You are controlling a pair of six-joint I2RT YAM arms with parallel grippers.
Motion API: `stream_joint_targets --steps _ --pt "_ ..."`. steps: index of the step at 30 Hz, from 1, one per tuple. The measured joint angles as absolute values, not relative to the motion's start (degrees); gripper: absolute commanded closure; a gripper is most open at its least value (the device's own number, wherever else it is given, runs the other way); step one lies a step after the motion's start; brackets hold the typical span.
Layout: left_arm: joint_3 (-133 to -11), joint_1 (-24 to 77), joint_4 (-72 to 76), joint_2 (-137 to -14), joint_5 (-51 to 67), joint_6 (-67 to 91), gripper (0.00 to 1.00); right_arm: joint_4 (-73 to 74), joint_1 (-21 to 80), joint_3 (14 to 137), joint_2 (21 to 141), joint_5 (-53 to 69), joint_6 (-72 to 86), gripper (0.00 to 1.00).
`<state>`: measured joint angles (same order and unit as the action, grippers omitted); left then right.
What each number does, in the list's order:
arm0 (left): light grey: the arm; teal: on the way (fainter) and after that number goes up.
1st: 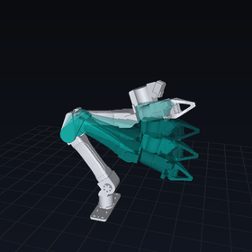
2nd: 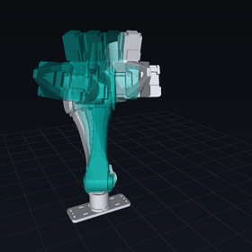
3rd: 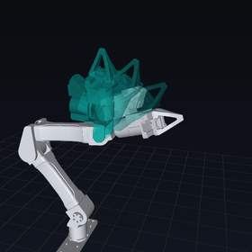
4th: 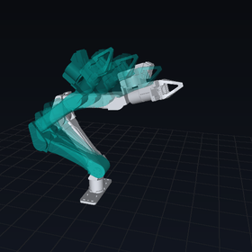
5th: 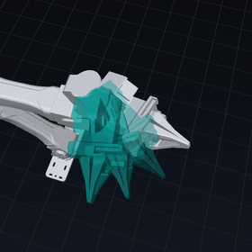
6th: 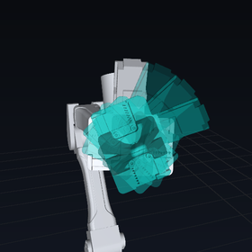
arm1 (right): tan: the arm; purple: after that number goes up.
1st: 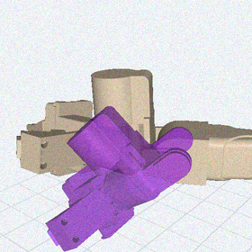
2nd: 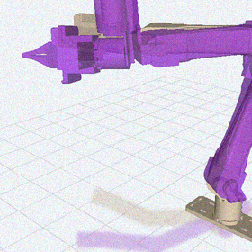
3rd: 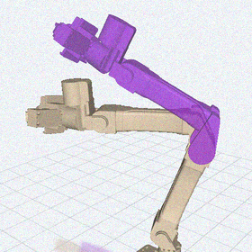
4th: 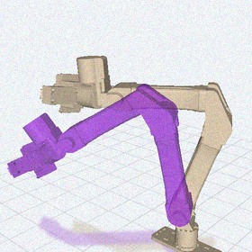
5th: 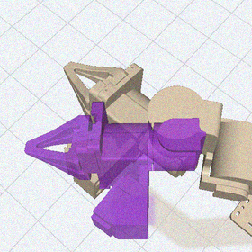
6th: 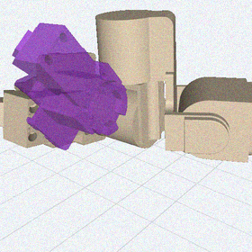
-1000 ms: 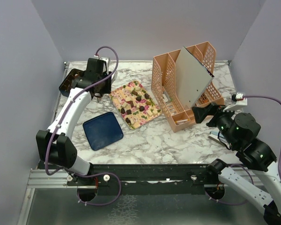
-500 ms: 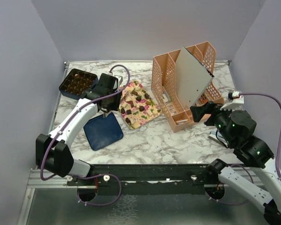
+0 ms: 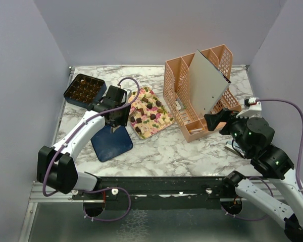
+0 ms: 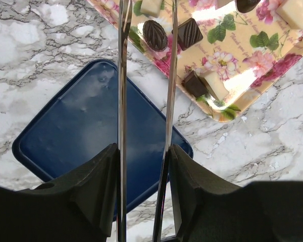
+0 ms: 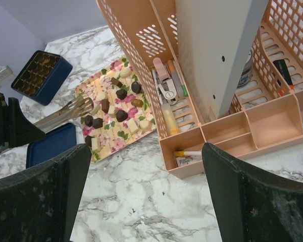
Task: Pack the chocolate
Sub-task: Pick up the fake chocolate from the plate.
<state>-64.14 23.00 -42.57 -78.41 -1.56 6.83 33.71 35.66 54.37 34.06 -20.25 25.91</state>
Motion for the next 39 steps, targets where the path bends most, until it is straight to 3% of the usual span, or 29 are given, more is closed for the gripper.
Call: stream_joint_targets --steps 25,39 --pt "-61.3 23.97 -39.64 -80.16 -1.56 6.81 0.56 34.0 35.66 55.02 32.38 -20.36 25.91 0.04" --pt "-60.51 24.73 -38.68 -80.82 -2.9 6.79 0.65 34.04 35.66 55.02 32.1 -20.36 25.91 0.04"
